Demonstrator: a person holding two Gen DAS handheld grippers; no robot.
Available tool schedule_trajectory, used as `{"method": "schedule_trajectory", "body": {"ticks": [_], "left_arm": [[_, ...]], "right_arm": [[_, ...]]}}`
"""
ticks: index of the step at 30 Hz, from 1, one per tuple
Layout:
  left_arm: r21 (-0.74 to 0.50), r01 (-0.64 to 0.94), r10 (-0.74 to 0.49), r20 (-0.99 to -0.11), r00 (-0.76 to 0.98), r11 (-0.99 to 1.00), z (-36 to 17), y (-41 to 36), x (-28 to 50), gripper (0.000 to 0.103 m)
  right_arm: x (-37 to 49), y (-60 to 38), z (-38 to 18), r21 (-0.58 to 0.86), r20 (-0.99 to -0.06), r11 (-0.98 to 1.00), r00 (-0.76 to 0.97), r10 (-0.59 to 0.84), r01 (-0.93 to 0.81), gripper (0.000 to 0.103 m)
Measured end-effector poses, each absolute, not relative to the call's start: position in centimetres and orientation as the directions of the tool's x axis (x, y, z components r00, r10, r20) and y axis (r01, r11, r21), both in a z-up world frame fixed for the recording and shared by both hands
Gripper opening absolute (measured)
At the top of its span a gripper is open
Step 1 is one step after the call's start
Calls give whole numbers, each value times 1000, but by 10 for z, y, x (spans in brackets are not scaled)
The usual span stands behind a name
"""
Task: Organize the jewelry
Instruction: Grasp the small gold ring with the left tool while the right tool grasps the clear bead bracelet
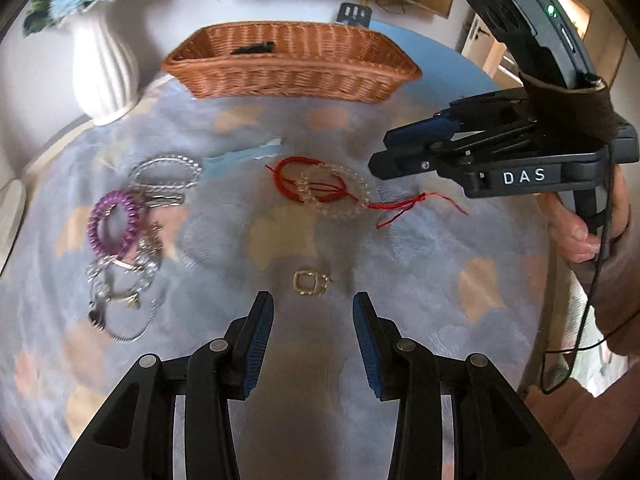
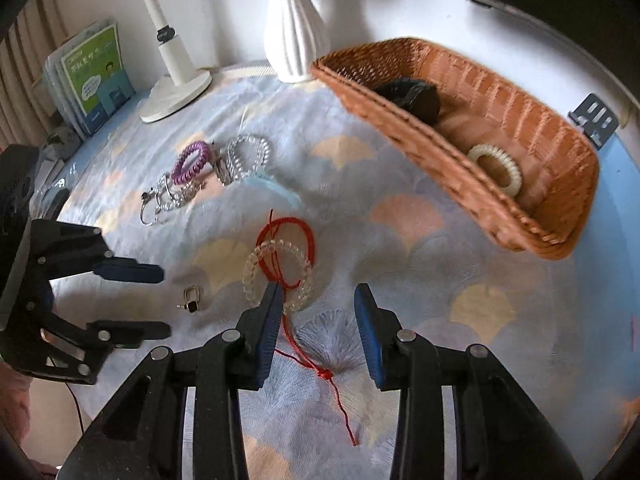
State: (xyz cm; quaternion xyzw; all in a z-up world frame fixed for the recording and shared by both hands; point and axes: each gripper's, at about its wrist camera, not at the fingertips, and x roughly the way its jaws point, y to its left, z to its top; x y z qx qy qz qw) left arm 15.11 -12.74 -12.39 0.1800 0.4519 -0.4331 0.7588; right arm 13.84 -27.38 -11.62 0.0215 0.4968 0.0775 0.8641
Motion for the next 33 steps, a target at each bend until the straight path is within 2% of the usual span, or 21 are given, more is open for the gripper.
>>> {"method": "schedule_trajectory", "body": {"ticks": [10,20,25,28,30,33], "left_arm": [[-127,821,-519,-825,223,556,-129,-135,154,42],[-73,834,-508,-821,261,547,-129,-135,145,42],[-43,835,-499,-818,286,548,-130,-137,143,41],[-30,831,-493,-817,300,556,-131,-138,144,35],[-35,828,-495,-815,300,560,-130,-138,145,23],[-30,829,-496,-813,306,559,-130,-139,145,22]], "right_arm": [[158,-267,-132,117,-866,986,474,162,-123,39],[166,-255,-137,33,-866,990,491,97,-136,11],[163,-267,-133,114,-859,986,487,161,-124,11],[159,-272,-129,130,-852,985,495,169,-113,11],[156,-274,-126,147,-848,983,498,183,-111,11],[151,-279,-123,161,-841,981,506,192,-104,11]]}}
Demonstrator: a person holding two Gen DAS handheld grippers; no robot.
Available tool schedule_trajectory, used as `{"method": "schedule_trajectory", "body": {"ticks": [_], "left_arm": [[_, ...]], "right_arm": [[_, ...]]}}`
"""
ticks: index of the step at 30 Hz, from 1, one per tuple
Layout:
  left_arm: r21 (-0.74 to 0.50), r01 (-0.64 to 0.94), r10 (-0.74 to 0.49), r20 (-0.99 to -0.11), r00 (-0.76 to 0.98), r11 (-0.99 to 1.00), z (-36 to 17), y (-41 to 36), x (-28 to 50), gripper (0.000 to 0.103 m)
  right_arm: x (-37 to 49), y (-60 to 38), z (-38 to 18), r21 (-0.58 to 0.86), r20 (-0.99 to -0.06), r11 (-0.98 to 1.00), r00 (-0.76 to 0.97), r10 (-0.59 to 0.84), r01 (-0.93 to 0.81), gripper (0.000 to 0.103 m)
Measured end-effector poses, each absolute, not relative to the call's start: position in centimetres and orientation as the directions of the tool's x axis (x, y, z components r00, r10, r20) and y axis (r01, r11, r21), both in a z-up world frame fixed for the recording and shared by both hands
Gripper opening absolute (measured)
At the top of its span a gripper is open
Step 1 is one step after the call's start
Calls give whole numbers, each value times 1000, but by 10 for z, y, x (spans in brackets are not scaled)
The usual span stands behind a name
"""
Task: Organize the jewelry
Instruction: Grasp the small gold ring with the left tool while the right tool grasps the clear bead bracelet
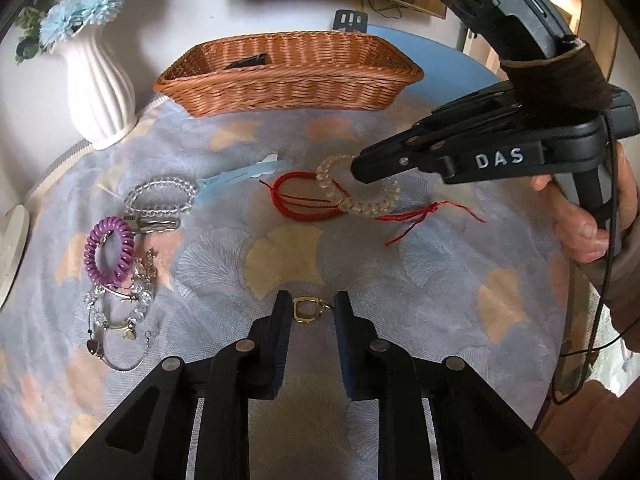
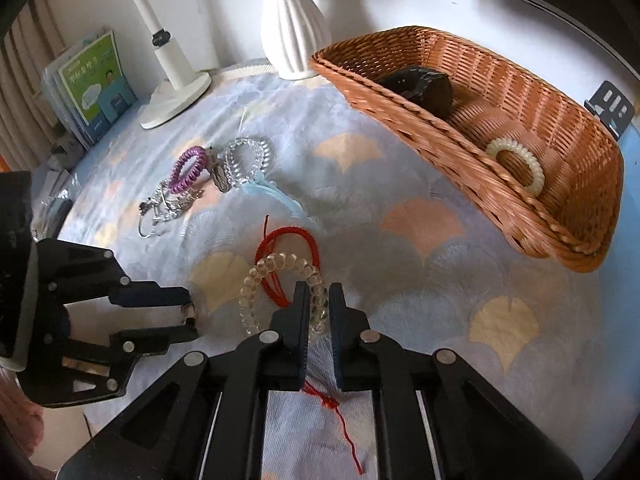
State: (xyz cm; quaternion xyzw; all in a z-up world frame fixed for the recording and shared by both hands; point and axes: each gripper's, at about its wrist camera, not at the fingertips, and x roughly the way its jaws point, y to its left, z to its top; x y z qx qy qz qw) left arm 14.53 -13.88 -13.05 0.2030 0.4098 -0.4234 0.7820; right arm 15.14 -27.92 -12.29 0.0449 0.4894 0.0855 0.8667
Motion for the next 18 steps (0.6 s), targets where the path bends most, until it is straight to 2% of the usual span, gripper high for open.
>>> {"method": "schedule_trajectory", "body": {"ticks": [11,18], "left_arm": [[-14,829,-516,-789,335,560,-118,-140,139,21],[-1,830,-533,-767,357,557,-87,-145,142,21]], "right_arm": [[135,-293,-107,171,-821,981,538,192,-89,11],[121,-302,-77,157,-795,983,579,182,-94,11]]}}
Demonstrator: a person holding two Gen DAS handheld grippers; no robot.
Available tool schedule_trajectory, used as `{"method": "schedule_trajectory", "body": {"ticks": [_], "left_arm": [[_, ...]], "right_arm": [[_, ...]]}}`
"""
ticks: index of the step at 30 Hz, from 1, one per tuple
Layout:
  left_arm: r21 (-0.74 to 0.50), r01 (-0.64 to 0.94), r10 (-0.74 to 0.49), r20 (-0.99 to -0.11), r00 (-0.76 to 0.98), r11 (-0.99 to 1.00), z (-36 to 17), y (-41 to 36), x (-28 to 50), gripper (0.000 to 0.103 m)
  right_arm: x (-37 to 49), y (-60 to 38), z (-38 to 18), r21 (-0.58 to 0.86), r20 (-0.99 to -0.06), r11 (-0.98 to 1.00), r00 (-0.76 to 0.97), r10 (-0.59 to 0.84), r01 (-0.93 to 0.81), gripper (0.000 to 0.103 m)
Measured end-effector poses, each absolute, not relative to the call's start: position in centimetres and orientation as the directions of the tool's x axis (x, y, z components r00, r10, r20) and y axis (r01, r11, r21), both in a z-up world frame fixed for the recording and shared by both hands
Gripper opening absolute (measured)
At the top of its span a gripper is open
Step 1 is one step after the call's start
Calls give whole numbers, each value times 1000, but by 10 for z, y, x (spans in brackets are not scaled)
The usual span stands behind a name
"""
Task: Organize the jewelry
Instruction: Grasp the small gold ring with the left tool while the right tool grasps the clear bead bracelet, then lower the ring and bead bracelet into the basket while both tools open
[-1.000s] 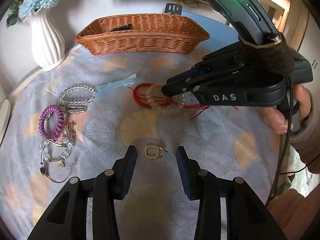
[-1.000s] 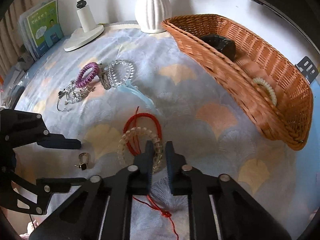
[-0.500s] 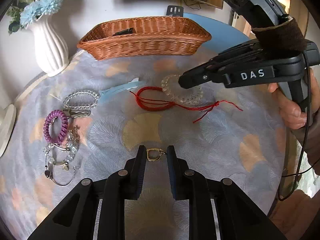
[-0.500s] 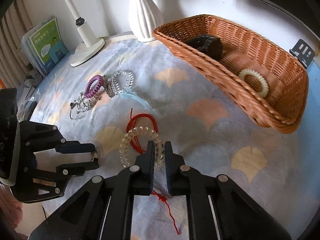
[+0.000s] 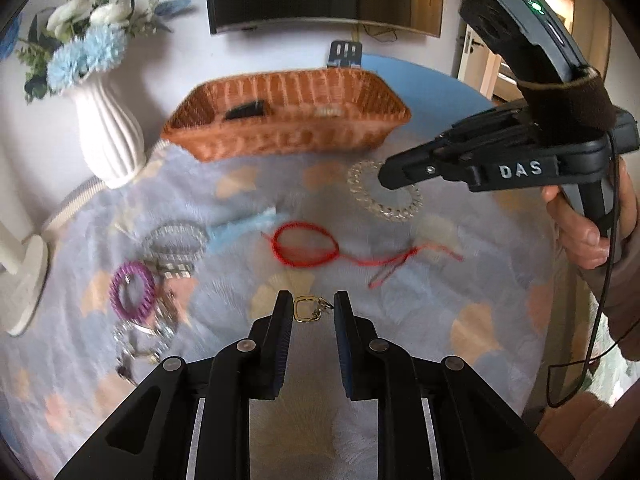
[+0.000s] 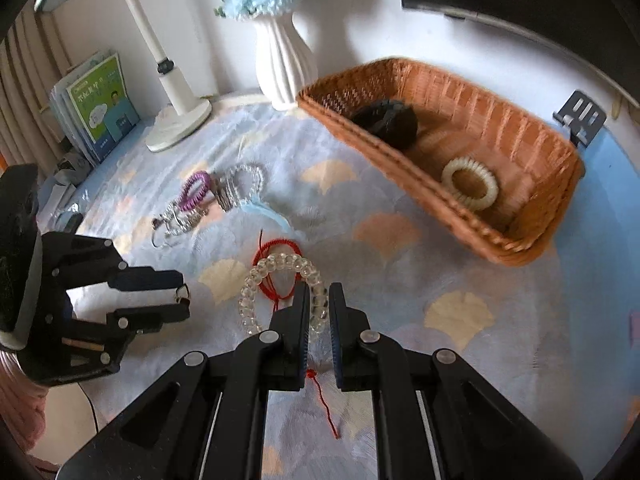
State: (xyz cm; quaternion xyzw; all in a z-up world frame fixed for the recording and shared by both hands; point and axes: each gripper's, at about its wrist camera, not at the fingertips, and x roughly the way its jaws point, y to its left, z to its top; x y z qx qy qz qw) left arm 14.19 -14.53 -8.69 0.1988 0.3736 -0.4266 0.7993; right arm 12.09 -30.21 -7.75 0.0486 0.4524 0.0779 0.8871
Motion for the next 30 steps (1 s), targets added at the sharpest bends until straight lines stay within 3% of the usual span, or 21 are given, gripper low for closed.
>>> {"method": "schedule_trajectory", "body": {"ticks": [8,15,22,30], "left_arm": [[37,834,-569,-714,408,551,-25,-178,171,21],[46,866,-611,-690,388,498,3,-246,221,21],[9,895,-615,-724,314,446,-26,-322,270,21],[-77,879,-578,-779,241,470,-72,-350,296,21]], "right_arm": [[129,-352,-23,89,-755,996,653,65,4,11],[185,-412,-6,73,-751,990,660,-26,123,11],[252,-449,-51,136,-830,976,557,18,171,11],[281,-465,-100,148,-892,959,452,24,241,11]]}}
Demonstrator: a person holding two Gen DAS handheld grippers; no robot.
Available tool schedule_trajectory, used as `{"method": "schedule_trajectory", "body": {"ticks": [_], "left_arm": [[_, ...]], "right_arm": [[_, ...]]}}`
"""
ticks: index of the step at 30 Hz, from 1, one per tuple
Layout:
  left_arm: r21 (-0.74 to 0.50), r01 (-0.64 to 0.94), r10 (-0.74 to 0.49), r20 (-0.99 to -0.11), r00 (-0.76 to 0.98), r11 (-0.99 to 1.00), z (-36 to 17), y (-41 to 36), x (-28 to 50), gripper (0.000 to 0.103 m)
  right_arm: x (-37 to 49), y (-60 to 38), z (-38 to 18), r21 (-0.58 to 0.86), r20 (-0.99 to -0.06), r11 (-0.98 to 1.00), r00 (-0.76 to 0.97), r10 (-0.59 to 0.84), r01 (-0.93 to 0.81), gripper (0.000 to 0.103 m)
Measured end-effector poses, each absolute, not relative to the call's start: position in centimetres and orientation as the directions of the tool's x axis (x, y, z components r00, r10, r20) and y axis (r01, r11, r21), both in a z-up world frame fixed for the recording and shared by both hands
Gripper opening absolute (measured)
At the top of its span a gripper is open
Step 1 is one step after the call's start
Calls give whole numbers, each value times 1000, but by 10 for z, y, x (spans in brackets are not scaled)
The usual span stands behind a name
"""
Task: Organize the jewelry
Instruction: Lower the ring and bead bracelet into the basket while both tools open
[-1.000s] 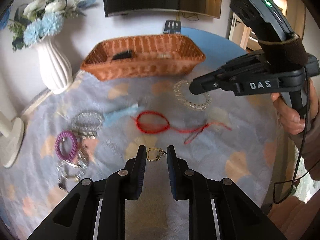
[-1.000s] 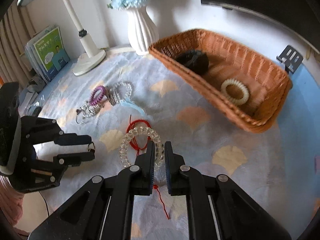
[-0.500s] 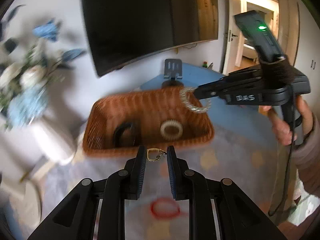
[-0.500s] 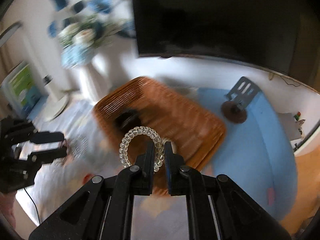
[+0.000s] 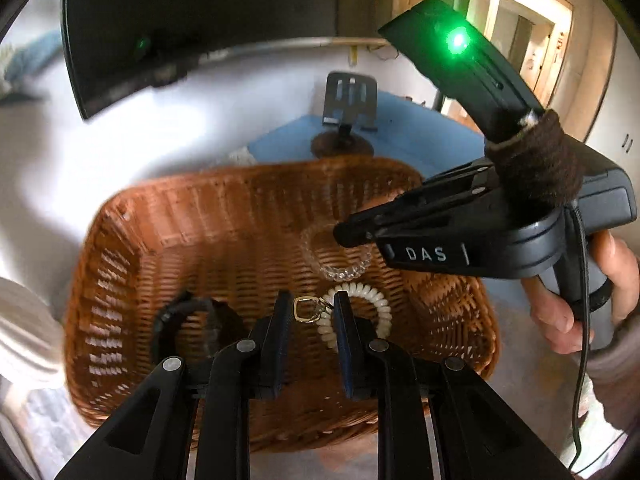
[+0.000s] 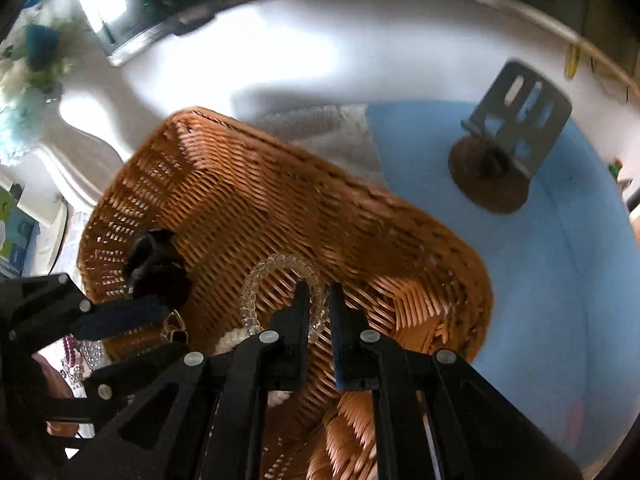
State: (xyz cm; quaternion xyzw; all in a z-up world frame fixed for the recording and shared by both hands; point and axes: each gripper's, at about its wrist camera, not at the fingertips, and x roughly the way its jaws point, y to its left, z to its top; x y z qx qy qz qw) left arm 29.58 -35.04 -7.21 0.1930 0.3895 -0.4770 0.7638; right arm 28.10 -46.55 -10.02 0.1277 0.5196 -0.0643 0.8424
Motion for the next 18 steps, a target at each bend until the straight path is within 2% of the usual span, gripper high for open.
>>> {"method": "schedule_trajectory", "body": {"ticks": [9,14,18], "left_arm": [[-59,879,-543,-806,238,472,-86,-359,287,22],[-131,851,-545,-814,201,509,-86,-348,293,29],[-202,827,-612,-765,201,524,-64,-316,283,33]], "right_arm": [[284,-459,-104,133,-895,962,447,14,237,11],[271,-458,-94,91,-891,961,451,-39,262,13],[246,-454,-69,102,-862,958,504,-50,269,16]]}}
